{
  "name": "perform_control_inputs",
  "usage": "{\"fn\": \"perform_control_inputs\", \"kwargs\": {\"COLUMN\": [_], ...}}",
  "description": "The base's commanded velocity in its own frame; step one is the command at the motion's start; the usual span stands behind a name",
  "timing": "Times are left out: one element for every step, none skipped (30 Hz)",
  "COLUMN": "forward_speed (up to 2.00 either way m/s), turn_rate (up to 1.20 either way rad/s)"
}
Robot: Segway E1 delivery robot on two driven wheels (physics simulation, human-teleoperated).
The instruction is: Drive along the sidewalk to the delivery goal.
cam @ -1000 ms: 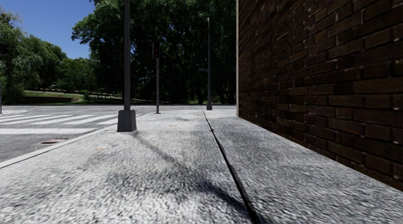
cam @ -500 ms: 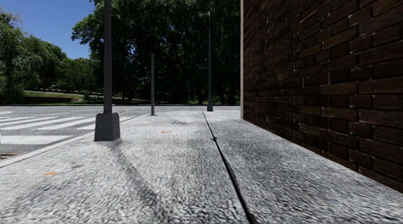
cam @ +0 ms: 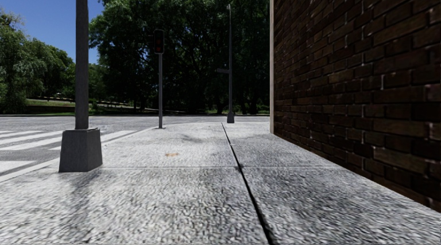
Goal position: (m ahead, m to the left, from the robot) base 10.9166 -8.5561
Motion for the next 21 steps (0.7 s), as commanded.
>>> {"fn": "perform_control_inputs", "kwargs": {"forward_speed": [2.00, 2.00, 2.00, 2.00, 2.00, 2.00, 2.00, 2.00, 2.00, 2.00, 2.00, 2.00, 2.00, 2.00, 2.00, 2.00, 2.00, 2.00, 2.00, 2.00, 2.00], "turn_rate": [0.00, 0.00, 0.00, 0.00, 0.00, 0.00, 0.00, 0.00, 0.00, 0.00, 0.00, 0.00, 0.00, 0.00, 0.00, 0.00, 0.00, 0.00, 0.00, 0.00, 0.00]}}
